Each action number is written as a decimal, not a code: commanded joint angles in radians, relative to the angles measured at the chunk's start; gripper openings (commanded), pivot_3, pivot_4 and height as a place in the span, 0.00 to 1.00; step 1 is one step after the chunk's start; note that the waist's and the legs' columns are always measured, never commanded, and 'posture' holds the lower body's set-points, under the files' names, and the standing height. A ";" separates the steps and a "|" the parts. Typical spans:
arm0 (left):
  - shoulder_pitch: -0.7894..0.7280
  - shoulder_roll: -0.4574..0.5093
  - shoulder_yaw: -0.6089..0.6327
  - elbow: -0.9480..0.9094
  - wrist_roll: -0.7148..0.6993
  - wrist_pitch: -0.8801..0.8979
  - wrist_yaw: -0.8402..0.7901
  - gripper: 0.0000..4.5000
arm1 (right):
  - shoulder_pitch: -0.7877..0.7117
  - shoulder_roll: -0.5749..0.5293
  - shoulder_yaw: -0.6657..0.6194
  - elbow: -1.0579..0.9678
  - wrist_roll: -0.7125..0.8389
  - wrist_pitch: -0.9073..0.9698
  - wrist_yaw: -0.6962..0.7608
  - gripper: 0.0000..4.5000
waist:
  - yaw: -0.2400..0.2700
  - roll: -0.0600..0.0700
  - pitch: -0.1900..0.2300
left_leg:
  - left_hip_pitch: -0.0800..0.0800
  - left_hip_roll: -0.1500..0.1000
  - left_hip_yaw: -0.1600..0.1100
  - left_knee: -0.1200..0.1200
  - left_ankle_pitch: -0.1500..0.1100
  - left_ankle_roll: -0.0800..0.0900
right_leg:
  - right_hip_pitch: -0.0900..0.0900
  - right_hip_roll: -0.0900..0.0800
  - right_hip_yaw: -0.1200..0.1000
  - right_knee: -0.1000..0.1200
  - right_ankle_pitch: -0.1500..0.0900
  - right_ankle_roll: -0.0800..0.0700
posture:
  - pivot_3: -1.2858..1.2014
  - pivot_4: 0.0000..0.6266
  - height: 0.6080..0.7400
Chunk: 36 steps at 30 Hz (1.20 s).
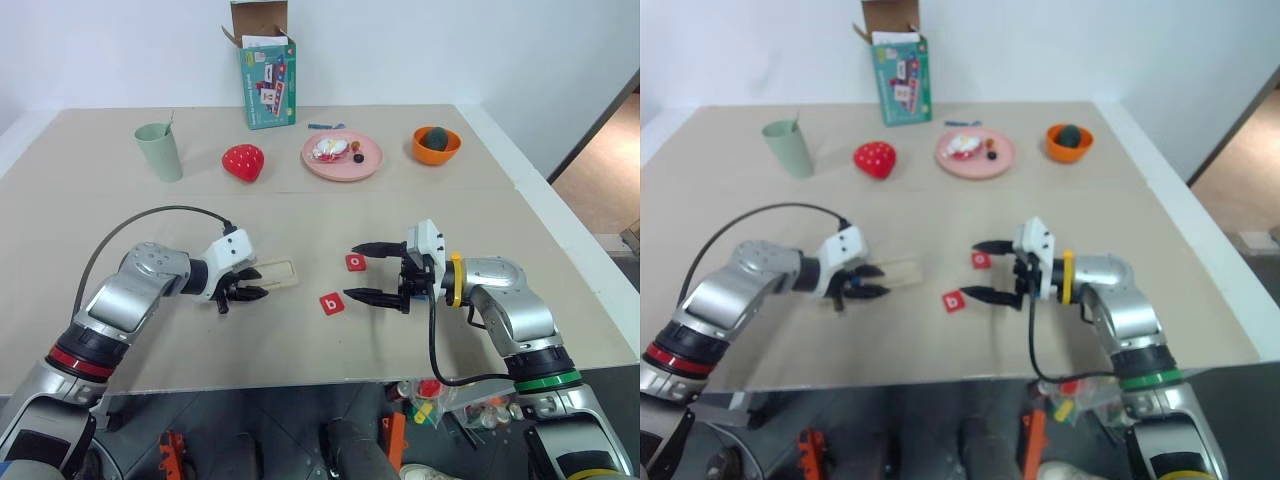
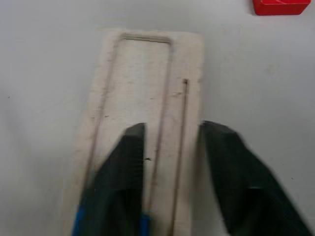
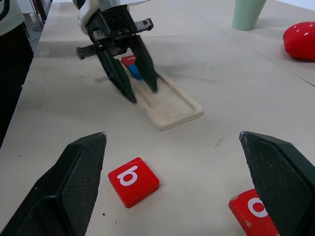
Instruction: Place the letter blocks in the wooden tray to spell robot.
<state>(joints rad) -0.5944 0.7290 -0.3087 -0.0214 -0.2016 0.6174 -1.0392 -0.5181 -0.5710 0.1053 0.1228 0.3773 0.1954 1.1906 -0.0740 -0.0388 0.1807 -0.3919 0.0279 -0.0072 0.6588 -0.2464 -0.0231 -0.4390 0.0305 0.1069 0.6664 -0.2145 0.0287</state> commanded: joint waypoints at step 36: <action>0.039 0.036 -0.078 -0.141 0.085 -0.094 -0.178 0.11 | -0.004 -0.014 -0.013 -0.011 -0.027 -0.038 0.042 1.00 | -0.001 0.000 0.000 | 0.002 0.000 0.000 0.001 0.000 0.000 | 0.001 0.001 0.000 0.002 0.000 -0.001 | 0.52 0.24 1.00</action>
<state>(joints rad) -0.5539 0.7657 -0.3948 -0.1733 -0.1224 0.4964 -1.2271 -0.5136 -0.5728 0.1056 0.1243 0.3469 0.1641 1.2220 -0.0752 -0.0387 0.1806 -0.3897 0.0281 -0.0070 0.6601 -0.2462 -0.0228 -0.4377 0.0311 0.1072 0.6681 -0.2141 0.0282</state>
